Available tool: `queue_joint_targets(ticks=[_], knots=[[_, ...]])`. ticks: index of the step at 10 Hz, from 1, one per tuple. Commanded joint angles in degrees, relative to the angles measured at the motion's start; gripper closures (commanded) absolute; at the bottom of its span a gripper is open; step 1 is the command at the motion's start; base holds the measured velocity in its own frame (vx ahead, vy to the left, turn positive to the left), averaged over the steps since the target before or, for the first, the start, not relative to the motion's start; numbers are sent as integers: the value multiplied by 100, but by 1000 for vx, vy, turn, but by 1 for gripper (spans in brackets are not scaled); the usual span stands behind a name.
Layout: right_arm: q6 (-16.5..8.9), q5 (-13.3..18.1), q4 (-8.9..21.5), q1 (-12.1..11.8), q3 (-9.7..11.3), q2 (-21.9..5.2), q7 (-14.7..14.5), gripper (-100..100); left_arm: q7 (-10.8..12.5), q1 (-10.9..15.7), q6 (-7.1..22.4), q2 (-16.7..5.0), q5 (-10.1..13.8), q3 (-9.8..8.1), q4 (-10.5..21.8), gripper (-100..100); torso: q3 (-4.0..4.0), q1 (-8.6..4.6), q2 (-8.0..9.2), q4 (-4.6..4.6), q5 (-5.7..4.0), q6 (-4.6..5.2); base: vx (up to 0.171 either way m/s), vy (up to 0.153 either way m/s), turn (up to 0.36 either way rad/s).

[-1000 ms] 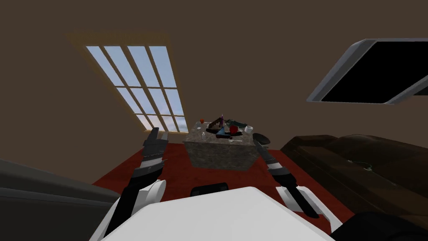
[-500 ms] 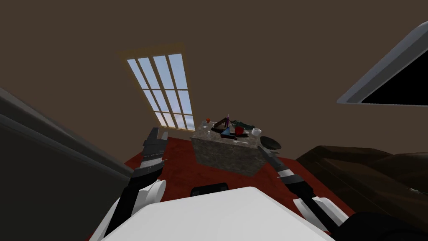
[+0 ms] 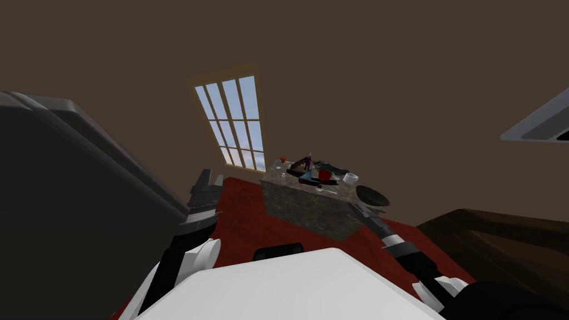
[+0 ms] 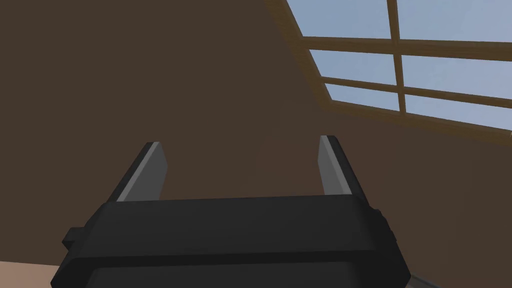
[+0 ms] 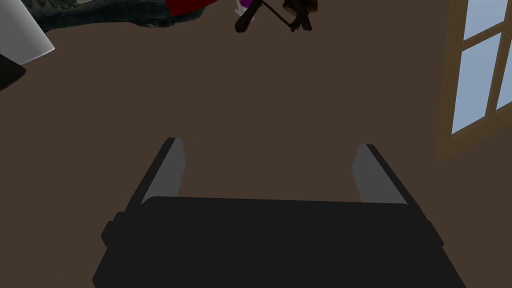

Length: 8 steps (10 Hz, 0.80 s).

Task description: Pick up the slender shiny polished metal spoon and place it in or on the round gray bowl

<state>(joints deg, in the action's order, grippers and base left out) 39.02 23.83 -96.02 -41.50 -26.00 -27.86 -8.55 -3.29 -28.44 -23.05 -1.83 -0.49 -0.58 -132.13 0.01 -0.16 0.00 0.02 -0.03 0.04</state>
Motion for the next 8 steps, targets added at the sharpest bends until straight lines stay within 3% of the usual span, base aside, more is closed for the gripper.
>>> queue_joint_targets(ticks=[1,2,5,8], knots=[[70,286,286,-166,-203,-226,-16,-100,0,0,0,0,0,0,0,0,0,0,0,0,0,0,-36,4,453],[70,288,305,-166,-203,-226,-16,-100,0,2,0,0,0,1,0,0,0,1,0,0,0,-9,-29,-10,158],[268,809,806,-420,-481,-535,-160,-100,0,-1,0,0,0,0,0,0,-2,0,-3,-1,-1,4,-28,4,280],[372,1145,1187,-548,-607,-688,-235,-100,0,0,0,0,0,0,0,0,-3,3,-6,-1,1,-3,-20,6,251]])
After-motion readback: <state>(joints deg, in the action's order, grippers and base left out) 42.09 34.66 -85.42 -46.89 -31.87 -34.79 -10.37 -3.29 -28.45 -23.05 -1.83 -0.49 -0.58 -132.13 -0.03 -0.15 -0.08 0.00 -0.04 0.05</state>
